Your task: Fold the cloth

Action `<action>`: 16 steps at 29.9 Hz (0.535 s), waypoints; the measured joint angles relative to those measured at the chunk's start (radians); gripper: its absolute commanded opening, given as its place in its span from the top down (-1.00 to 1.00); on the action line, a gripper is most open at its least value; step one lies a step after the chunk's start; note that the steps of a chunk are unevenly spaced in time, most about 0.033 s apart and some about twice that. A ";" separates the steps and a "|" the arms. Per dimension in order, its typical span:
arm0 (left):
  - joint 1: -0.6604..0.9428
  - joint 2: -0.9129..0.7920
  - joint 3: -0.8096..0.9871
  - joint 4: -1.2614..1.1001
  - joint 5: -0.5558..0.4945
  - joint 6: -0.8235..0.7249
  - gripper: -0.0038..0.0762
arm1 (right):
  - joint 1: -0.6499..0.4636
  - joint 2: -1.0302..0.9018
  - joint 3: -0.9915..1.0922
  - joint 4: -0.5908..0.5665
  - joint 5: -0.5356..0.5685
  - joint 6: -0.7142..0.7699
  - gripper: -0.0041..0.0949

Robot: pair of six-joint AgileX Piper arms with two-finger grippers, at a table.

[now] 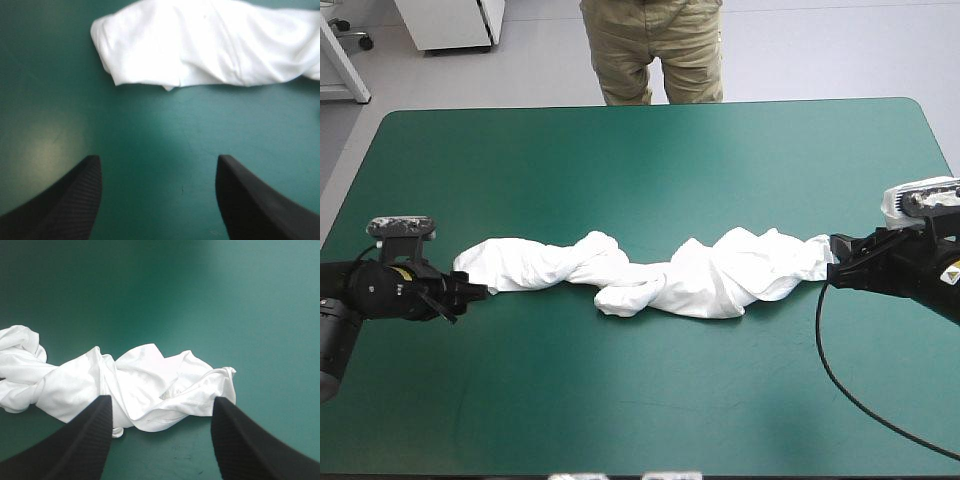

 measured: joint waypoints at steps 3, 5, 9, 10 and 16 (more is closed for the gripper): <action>0.000 0.052 0.066 -0.008 -0.052 -0.031 -0.30 | 0.000 0.017 0.000 0.001 -0.007 0.000 -0.11; 0.000 0.086 0.079 -0.023 -0.085 -0.047 -0.30 | 0.000 0.033 0.000 0.010 -0.013 -0.002 -0.11; 0.030 0.149 0.071 -0.042 -0.175 -0.065 -0.29 | 0.000 0.081 0.000 0.051 -0.021 -0.022 -0.11; 0.052 0.168 0.061 -0.043 -0.183 -0.067 -0.29 | 0.000 0.094 0.000 0.061 -0.021 -0.029 -0.11; 0.200 0.267 -0.019 -0.111 -0.202 -0.023 -0.29 | 0.000 0.149 0.000 0.075 -0.029 -0.038 -0.11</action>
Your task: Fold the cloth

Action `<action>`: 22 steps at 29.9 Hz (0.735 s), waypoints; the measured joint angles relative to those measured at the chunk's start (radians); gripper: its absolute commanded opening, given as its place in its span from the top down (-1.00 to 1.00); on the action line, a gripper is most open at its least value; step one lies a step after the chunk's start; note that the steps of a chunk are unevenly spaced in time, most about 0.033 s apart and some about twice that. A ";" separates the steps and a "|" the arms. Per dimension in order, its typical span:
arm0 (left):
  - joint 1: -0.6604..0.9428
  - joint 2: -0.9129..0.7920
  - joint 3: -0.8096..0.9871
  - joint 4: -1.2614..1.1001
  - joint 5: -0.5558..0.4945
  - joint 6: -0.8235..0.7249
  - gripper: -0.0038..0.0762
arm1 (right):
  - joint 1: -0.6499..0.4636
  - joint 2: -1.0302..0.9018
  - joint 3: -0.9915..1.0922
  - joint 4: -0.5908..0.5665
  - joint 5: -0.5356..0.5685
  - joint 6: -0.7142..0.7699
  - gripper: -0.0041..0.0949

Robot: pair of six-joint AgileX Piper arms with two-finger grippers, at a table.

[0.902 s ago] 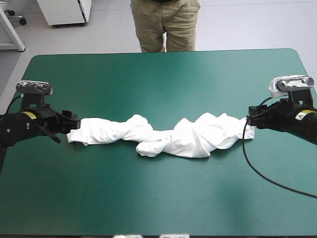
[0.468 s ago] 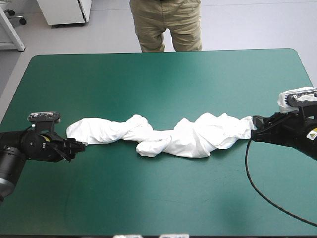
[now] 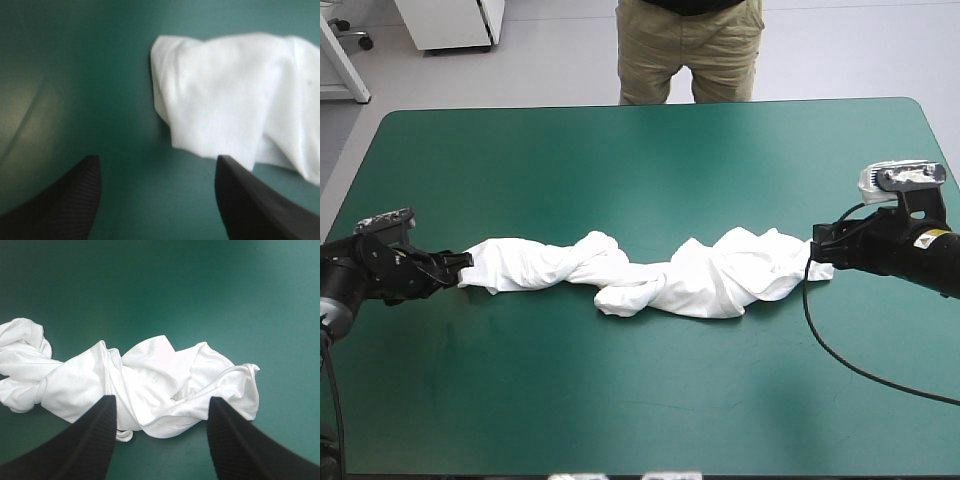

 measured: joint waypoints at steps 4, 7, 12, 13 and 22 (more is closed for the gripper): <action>0.043 0.071 -0.055 -0.078 -0.040 0.065 -0.28 | 0.000 0.011 0.000 0.005 -0.009 -0.007 -0.11; 0.047 0.148 -0.090 -0.082 -0.070 0.073 -0.28 | 0.000 0.011 0.000 0.007 -0.011 -0.009 -0.11; 0.047 0.308 -0.131 -0.104 -0.109 0.076 -0.28 | 0.000 0.011 0.000 0.008 -0.011 -0.012 -0.11; 0.047 0.338 -0.133 -0.115 -0.120 0.083 -0.28 | 0.000 0.011 0.000 0.008 -0.011 -0.012 -0.11; 0.033 0.418 -0.179 -0.156 -0.127 0.194 0.29 | 0.000 0.011 0.000 0.013 -0.011 -0.015 0.02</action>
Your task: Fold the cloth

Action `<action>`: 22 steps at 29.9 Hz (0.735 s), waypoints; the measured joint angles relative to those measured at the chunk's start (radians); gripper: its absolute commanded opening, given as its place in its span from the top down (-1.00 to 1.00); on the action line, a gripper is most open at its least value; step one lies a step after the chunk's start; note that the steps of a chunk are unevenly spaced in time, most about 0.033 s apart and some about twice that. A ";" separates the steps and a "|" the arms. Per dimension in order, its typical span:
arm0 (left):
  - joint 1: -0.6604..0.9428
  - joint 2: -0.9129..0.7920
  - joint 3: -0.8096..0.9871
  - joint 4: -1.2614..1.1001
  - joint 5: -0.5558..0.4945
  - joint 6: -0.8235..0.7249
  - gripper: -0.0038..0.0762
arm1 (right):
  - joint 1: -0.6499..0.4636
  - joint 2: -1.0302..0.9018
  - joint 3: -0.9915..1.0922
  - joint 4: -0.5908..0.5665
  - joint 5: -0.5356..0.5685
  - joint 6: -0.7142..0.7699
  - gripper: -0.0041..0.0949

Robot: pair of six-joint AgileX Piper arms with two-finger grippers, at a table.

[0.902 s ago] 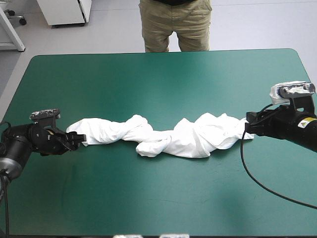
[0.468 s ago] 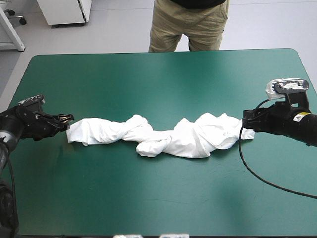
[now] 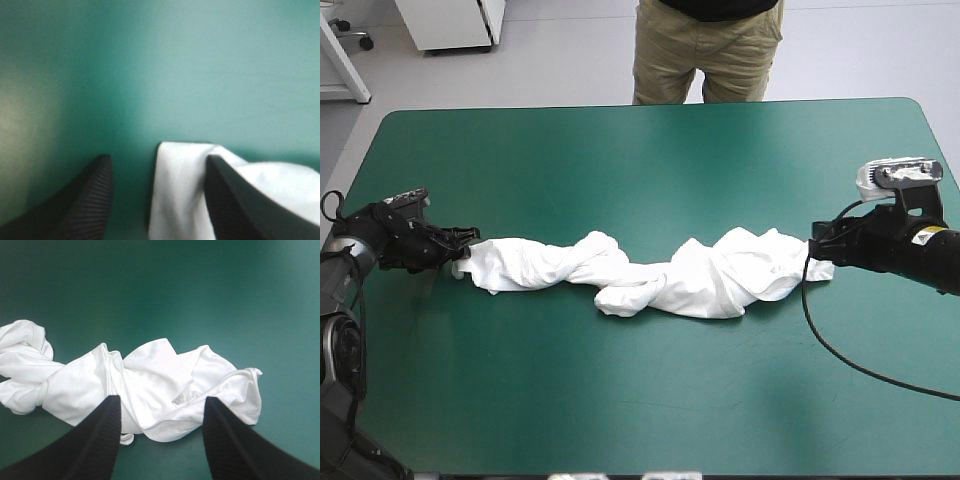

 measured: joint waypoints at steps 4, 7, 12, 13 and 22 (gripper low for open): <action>-0.034 0.007 0.000 -0.007 -0.022 0.020 0.87 | 0.000 0.000 0.000 0.002 0.000 0.000 0.03; -0.040 0.011 0.000 -0.014 -0.032 0.021 0.93 | 0.000 0.000 0.000 0.002 0.000 0.000 0.03; -0.040 0.011 0.000 -0.024 -0.032 0.027 0.93 | 0.000 0.000 0.000 -0.046 0.013 0.008 0.03; -0.040 0.006 0.000 -0.026 -0.031 0.033 0.93 | 0.000 0.000 0.000 -0.065 0.019 0.015 0.03; -0.048 -0.074 0.017 -0.029 0.033 0.051 0.93 | 0.000 0.115 0.003 -0.194 0.064 0.103 0.02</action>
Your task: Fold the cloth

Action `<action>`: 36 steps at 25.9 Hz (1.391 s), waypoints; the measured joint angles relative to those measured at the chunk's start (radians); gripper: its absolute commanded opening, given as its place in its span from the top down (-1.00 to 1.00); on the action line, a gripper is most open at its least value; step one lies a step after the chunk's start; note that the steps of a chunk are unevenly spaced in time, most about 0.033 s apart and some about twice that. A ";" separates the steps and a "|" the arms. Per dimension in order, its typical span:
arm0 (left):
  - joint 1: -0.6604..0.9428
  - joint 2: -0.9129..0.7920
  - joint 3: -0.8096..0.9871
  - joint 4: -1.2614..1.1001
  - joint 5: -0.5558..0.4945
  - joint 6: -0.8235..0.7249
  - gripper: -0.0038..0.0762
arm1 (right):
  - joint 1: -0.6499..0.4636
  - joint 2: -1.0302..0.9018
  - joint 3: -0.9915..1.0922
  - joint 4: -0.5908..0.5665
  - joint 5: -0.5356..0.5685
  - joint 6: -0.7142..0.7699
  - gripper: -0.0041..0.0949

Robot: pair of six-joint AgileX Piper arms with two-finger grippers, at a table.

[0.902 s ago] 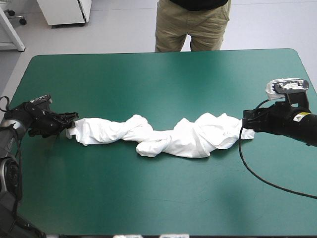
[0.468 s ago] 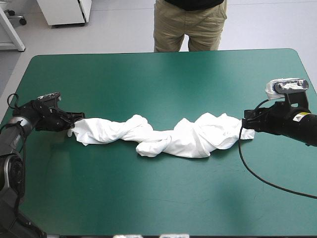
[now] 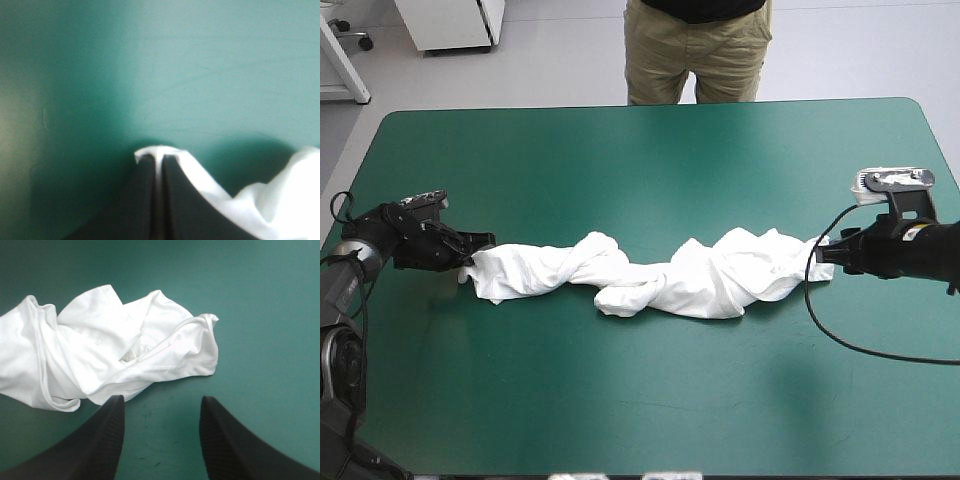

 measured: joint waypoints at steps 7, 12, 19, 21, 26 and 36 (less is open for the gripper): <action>0.000 -0.046 0.000 0.000 0.022 0.014 0.93 | 0.000 0.199 0.045 -0.019 -0.070 0.018 0.03; 0.000 -0.046 0.000 -0.001 0.025 0.015 0.93 | 0.000 0.345 0.054 -0.076 -0.155 0.042 0.03; 0.000 -0.046 0.000 -0.028 0.025 0.030 0.93 | 0.000 0.522 0.054 -0.106 -0.222 0.063 0.03; 0.000 -0.046 0.000 -0.040 0.025 0.037 0.93 | 0.000 0.566 0.038 -0.103 -0.231 0.060 0.19; 0.000 -0.046 0.000 -0.042 0.029 0.044 0.93 | -0.011 0.605 0.019 0.014 -0.274 -0.065 0.95; 0.000 -0.046 0.000 -0.042 0.039 0.046 0.93 | -0.011 0.611 0.018 0.034 -0.293 -0.088 0.94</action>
